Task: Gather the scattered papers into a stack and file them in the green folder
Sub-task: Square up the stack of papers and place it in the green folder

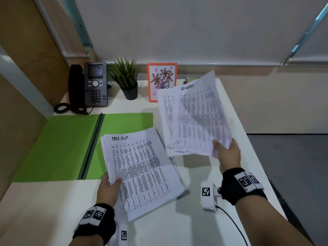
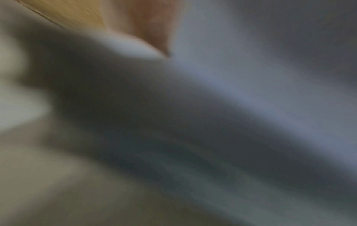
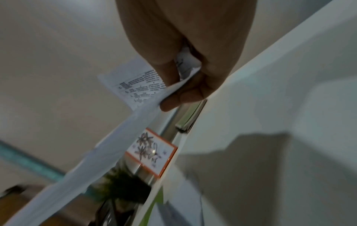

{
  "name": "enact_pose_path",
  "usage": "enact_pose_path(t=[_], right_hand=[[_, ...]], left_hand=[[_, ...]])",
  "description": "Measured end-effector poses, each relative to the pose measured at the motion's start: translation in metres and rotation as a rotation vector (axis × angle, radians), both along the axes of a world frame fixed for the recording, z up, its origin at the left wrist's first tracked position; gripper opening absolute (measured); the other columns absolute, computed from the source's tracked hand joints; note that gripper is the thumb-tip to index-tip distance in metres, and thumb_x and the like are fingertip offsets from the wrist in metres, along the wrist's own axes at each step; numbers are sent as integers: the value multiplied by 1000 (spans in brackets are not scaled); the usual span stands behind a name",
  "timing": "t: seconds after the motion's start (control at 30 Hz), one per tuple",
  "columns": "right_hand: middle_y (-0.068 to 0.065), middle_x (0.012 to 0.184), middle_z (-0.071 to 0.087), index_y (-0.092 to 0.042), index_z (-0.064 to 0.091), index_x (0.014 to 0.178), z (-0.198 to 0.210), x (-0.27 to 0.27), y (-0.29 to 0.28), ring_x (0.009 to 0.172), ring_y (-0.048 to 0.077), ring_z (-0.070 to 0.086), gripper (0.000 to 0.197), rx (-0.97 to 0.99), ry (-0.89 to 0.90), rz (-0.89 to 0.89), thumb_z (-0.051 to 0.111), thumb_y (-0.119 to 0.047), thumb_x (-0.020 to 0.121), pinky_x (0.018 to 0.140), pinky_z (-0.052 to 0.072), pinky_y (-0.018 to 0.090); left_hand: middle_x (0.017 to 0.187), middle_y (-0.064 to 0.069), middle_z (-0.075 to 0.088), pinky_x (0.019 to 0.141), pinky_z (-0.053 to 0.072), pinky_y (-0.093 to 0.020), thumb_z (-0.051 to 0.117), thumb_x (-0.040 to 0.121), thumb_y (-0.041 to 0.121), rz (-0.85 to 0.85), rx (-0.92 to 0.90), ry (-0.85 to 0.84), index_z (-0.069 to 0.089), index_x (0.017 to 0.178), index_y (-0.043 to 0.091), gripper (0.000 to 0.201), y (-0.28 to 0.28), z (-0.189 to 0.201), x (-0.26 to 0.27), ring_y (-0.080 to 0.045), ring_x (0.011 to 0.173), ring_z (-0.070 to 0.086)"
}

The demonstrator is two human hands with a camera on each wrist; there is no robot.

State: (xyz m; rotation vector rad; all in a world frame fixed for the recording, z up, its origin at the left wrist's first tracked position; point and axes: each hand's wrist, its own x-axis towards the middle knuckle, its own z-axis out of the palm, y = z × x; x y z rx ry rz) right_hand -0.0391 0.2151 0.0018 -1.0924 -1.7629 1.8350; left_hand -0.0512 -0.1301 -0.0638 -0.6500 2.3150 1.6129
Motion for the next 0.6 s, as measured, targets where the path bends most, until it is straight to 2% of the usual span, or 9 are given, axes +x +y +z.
enact_pose_path(t=[0.07,0.13,0.2,0.27,0.33,0.4,0.47,0.53,0.6], right_hand=[[2,139,46,-11,38,142,-10,-1,-17,127,21,45,66,-38,-58,99,69,-22,85,107,36,39],[4,145,42,-13,36,143,-18,0,-37,131,26,44,71,-22,-136,220,70,-27,83,109,36,45],[4,144,44,-11,37,142,-25,4,-61,129,28,46,68,22,-229,313,69,-27,84,108,38,47],[7,141,48,-10,41,139,-34,11,-82,126,29,49,64,42,-284,367,69,-26,83,105,41,48],[9,135,53,-9,45,134,-38,17,-99,124,28,51,61,69,-319,412,70,-28,82,105,42,45],[1,128,54,-9,47,131,-39,22,-109,122,21,50,57,120,-343,485,70,-27,83,103,40,32],[-1,117,51,-8,46,130,-31,25,-116,119,18,49,54,155,-376,566,70,-25,84,89,38,17],[0,107,47,-6,48,125,-26,27,-121,114,16,49,50,183,-399,636,70,-24,84,80,36,14],[-1,105,47,-8,48,122,-25,29,-125,114,16,49,50,216,-425,699,71,-27,83,83,36,19]], left_hand=[[133,-13,52,96,36,-35,51,95,14,9,31,-13,40,137,9,44,1,4,0,-27,111,51],[144,-7,41,107,29,-38,47,97,20,47,67,-43,33,144,11,50,1,5,-1,-29,131,41],[154,-2,29,116,20,-41,41,96,42,139,132,-90,28,147,21,57,1,4,-1,-25,141,28],[156,1,24,117,16,-46,35,85,71,192,190,-157,25,148,31,75,0,5,1,-24,144,22],[157,1,23,117,15,-49,30,78,81,164,200,-175,24,148,34,84,0,7,3,-25,144,21],[157,1,23,117,16,-47,33,81,77,132,190,-139,23,148,30,83,0,8,2,-24,144,23],[157,-1,22,117,18,-45,40,85,68,110,172,-101,19,150,23,82,1,9,-1,-24,143,23],[155,-4,26,114,22,-42,50,87,58,89,144,-76,19,150,16,81,3,12,-2,-25,142,27],[143,-3,42,105,31,-35,58,87,47,54,102,-44,29,145,13,73,4,13,-1,-25,132,40]])
